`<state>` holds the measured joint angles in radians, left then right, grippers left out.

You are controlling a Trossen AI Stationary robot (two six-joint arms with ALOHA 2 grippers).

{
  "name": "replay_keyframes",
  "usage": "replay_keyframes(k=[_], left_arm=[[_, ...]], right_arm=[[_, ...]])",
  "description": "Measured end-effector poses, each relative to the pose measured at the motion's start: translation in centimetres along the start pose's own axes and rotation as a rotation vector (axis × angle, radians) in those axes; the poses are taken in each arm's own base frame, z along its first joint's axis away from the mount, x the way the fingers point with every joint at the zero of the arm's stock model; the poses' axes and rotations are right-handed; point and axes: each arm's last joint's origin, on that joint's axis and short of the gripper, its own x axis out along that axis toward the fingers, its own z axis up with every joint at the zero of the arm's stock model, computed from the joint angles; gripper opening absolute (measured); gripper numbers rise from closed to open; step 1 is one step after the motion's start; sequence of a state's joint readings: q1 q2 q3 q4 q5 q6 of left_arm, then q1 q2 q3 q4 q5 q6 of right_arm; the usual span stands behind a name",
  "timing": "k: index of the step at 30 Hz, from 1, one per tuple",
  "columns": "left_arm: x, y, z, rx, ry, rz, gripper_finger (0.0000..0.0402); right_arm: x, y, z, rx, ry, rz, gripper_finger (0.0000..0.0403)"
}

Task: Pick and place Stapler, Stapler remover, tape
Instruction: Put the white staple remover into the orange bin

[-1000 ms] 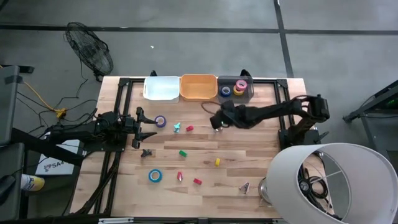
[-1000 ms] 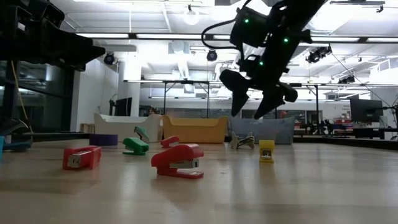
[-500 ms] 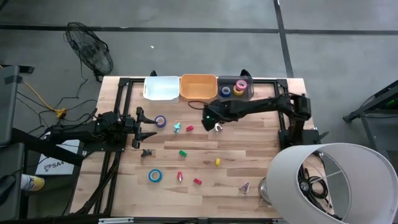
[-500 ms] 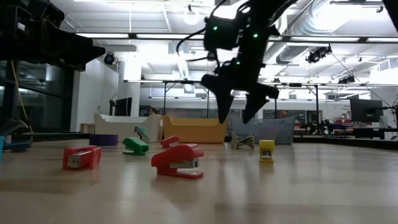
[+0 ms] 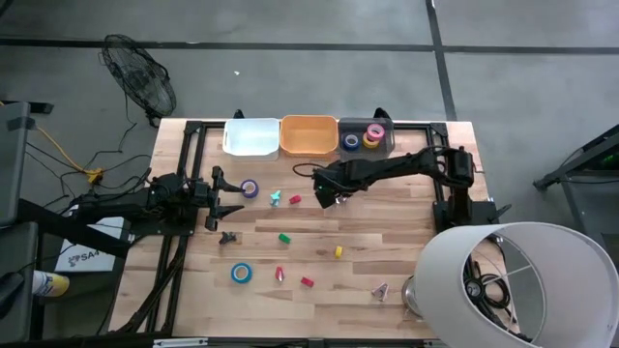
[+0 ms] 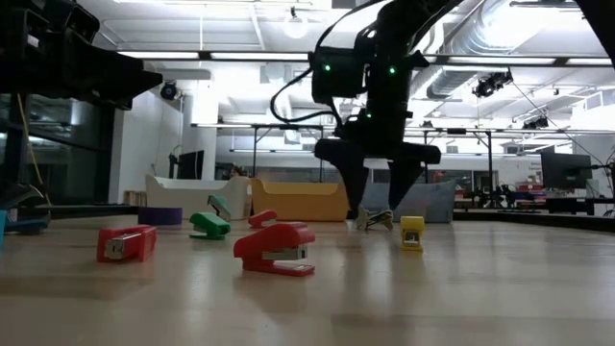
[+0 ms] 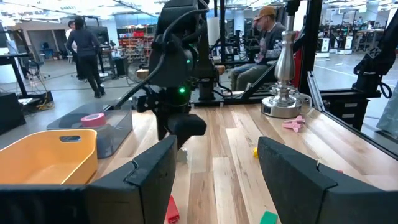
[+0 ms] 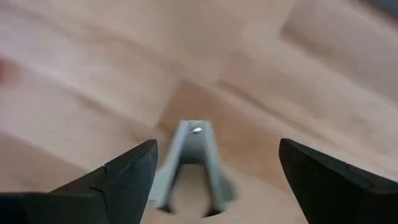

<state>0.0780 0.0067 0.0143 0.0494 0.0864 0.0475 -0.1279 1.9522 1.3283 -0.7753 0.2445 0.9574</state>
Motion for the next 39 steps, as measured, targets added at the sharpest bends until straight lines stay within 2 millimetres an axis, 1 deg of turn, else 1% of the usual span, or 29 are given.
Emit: replay_keyframes(k=[8,16,20,27,39], left_arm=[[0.0,0.0,0.0,0.0,0.0,0.0,0.0221],[0.0,0.0,0.0,0.0,0.0,0.0,0.0221],[0.0,0.0,0.0,0.0,0.0,0.0,0.0221],[0.0,0.0,0.0,0.0,0.0,0.0,0.0221],[0.0,0.0,0.0,0.0,0.0,0.0,0.0221]], right_arm=[[-0.1,0.3,-0.4,-0.007,-0.005,0.013,0.0327],[-0.1,0.5,-0.6,-0.057,0.011,0.023,0.0327],[0.7,0.8,-0.9,-0.072,0.041,0.026,0.0322],[1.0,0.9,-0.9,-0.091,0.048,0.035,0.0298],[1.0,0.8,-1.1,-0.102,0.077,0.039,0.0231]])
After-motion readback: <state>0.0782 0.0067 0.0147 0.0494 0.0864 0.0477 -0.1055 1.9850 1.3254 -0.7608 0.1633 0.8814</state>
